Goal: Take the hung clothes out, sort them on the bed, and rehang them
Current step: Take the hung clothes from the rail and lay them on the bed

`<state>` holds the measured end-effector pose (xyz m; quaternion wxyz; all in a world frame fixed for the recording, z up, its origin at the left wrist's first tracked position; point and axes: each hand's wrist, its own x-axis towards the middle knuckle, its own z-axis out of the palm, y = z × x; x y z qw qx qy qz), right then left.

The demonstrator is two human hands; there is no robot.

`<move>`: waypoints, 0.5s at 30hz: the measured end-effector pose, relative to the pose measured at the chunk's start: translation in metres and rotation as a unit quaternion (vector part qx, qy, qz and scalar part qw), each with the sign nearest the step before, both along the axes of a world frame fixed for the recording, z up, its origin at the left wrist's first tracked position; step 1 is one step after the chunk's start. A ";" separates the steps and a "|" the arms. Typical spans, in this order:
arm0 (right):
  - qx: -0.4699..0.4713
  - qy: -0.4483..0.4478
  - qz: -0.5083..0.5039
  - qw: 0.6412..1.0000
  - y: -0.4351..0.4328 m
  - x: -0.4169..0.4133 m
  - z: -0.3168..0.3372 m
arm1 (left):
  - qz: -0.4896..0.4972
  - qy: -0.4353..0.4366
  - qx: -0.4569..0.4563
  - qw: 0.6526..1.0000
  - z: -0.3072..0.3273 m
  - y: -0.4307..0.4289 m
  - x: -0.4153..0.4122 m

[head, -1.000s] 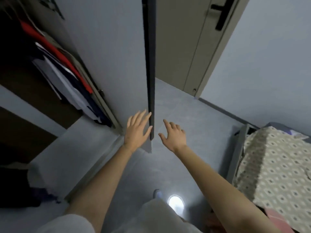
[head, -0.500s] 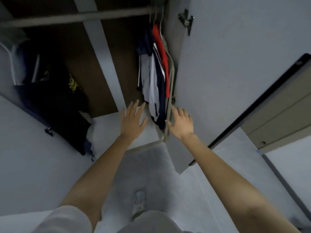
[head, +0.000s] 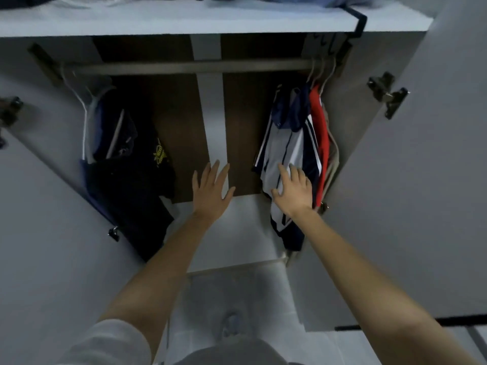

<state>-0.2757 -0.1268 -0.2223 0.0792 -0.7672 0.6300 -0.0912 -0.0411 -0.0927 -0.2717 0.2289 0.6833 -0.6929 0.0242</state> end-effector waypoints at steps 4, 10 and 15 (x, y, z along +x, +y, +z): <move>-0.009 0.010 -0.001 1.000 -0.039 0.031 0.004 | 0.016 -0.021 0.007 1.000 0.008 -0.027 0.042; -0.010 0.017 -0.020 1.000 -0.079 0.044 0.008 | 0.033 -0.029 0.001 0.999 0.004 -0.067 0.077; -0.057 0.024 -0.050 0.997 -0.113 0.028 0.011 | 0.032 -0.023 0.010 0.999 0.006 -0.096 0.073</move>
